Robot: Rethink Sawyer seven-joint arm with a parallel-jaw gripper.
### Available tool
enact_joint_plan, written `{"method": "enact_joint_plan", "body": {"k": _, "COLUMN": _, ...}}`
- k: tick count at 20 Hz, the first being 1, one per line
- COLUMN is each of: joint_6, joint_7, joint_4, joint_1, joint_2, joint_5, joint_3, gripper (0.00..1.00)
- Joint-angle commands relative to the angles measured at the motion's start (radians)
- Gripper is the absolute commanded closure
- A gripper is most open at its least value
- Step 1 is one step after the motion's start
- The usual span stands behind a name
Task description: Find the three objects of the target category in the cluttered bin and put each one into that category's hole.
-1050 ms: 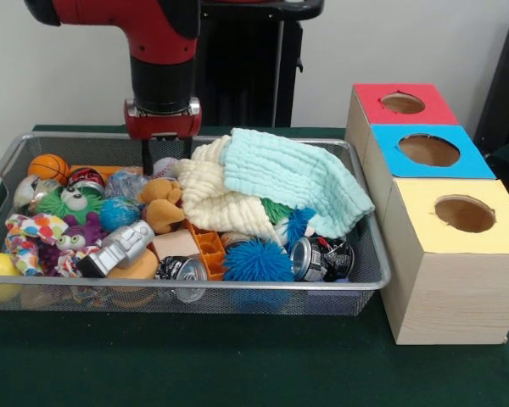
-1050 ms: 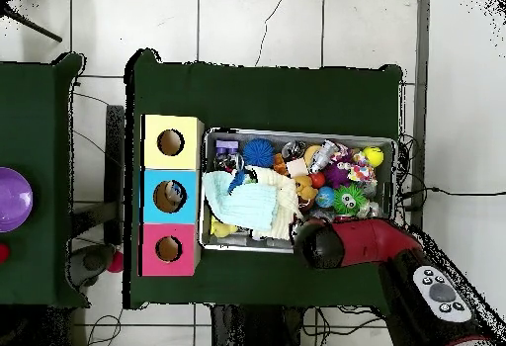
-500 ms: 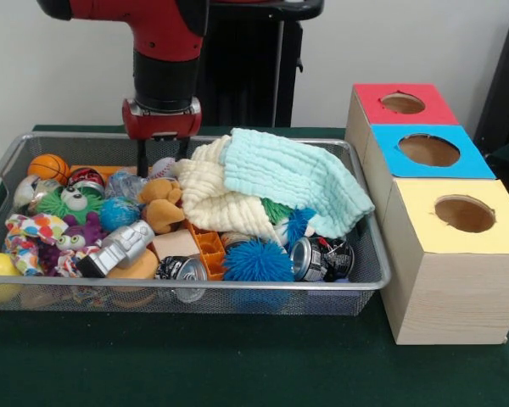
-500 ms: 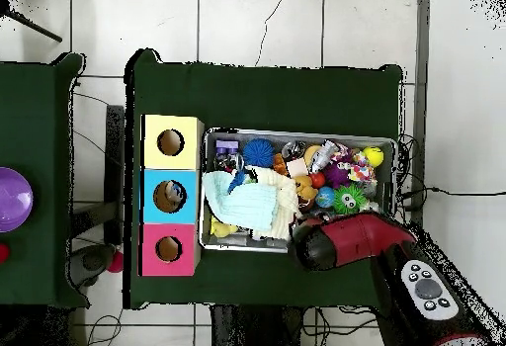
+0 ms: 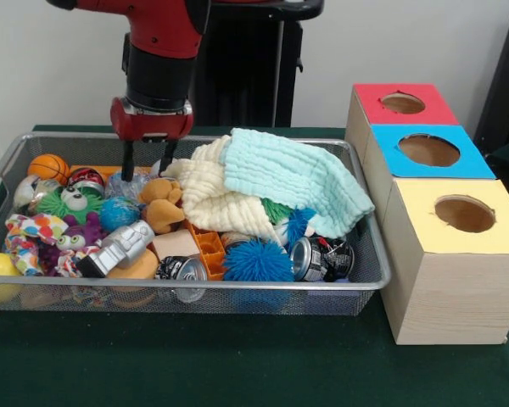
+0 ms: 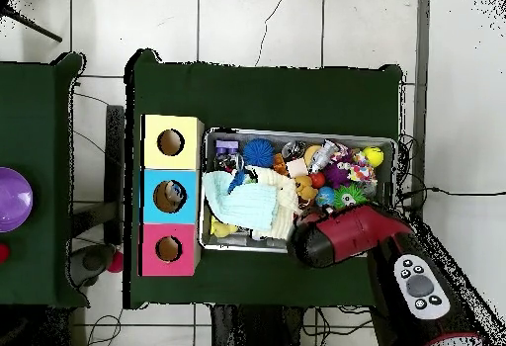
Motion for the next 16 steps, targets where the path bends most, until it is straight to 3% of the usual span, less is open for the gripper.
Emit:
{"method": "enact_joint_plan", "body": {"k": 1, "joint_6": 0.088, "joint_7": -0.209, "joint_4": -0.094, "joint_1": 0.013, "joint_2": 0.002, "joint_5": -0.078, "joint_3": 0.036, "gripper": 0.00}}
{"method": "enact_joint_plan", "body": {"k": 8, "joint_6": 0.057, "joint_7": -0.124, "joint_4": -0.106, "joint_1": 0.029, "joint_2": 0.040, "joint_5": -0.109, "joint_3": -0.002, "gripper": 0.00}}
{"method": "enact_joint_plan", "body": {"k": 11, "joint_6": 0.044, "joint_7": -0.045, "joint_4": -0.100, "joint_1": 0.009, "joint_2": 0.103, "joint_5": -0.077, "joint_3": -0.020, "gripper": 0.00}}
{"method": "enact_joint_plan", "body": {"k": 16, "joint_6": 0.032, "joint_7": -0.028, "joint_4": -0.103, "joint_1": 0.007, "joint_2": 0.137, "joint_5": -0.076, "joint_3": -0.035, "gripper": 0.00}}
